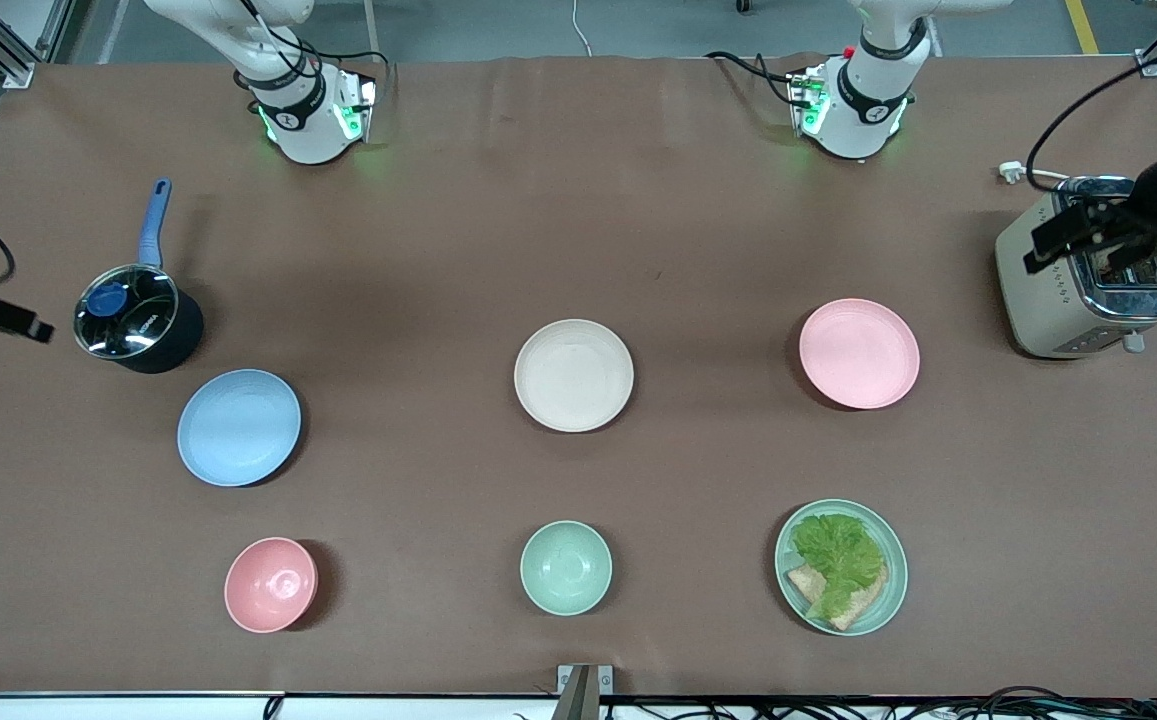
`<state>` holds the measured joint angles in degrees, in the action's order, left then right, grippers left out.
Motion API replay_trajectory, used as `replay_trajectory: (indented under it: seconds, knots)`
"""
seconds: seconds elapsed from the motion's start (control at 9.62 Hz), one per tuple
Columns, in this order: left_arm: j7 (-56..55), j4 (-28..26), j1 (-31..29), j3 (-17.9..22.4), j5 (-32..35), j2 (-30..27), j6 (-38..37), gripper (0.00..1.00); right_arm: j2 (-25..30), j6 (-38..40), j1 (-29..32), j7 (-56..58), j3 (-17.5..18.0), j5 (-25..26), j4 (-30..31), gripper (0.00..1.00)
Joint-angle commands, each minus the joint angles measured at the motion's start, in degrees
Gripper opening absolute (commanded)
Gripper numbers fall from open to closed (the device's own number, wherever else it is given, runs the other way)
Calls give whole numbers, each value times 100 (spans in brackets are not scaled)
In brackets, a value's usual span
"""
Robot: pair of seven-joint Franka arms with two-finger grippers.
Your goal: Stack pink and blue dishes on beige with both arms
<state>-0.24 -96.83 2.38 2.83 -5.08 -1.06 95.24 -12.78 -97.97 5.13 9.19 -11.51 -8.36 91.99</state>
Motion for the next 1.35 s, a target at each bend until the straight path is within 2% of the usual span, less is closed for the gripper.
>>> replay_trajectory:
  seconds: [0.0, 0.21, 0.42, 0.52, 0.62, 0.73, 0.83, 0.94, 1.04, 1.14, 1.25]
  knots:
    - [741, -1263, -27, 365, -369, -44, 1140, 99, -627, -746, 58, 1271, -385, -829, 447, 100]
    - [1462, -1933, -45, 551, -782, 323, 1960, 99, -1136, -1817, 58, 2300, -492, -1883, 1194, 100]
    - [2140, -2277, -63, 691, -1308, 868, 2479, 99, -1673, -2724, 23, 3322, -483, -2728, 1601, 100]
    - [2378, -2487, -63, 692, -1502, 1131, 2882, 99, -1841, -2911, -12, 3543, -483, -3028, 1689, 100]
    - [2571, -2603, -89, 701, -1739, 1464, 3208, 98, -1973, -3017, -12, 3815, -483, -3318, 1769, 92]
    - [2756, -2795, -80, 701, -1994, 1677, 3699, 98, -2009, -2992, -3, 3905, -483, -3469, 1813, 74]
    - [3001, -2936, -80, 701, -2075, 1905, 4095, 96, -2018, -2957, -12, 3871, -483, -3514, 1900, 51]
    - [3126, -2955, -80, 692, -2163, 2160, 4212, 86, -2010, -2896, -12, 3836, -483, -3514, 1919, 27]
    - [3205, -2973, -54, 692, -2294, 2267, 4240, 85, -2009, -2695, 23, 3836, -492, -3514, 1867, 7]
    - [3432, -3016, -80, 684, -2356, 2363, 4240, 84, -2009, -2623, 41, 3801, -492, -3514, 1814, 0]
    - [3487, -3025, -28, 675, -2661, 2451, 4240, 75, -2009, -2614, 23, 3774, -492, -3514, 1805, 0]
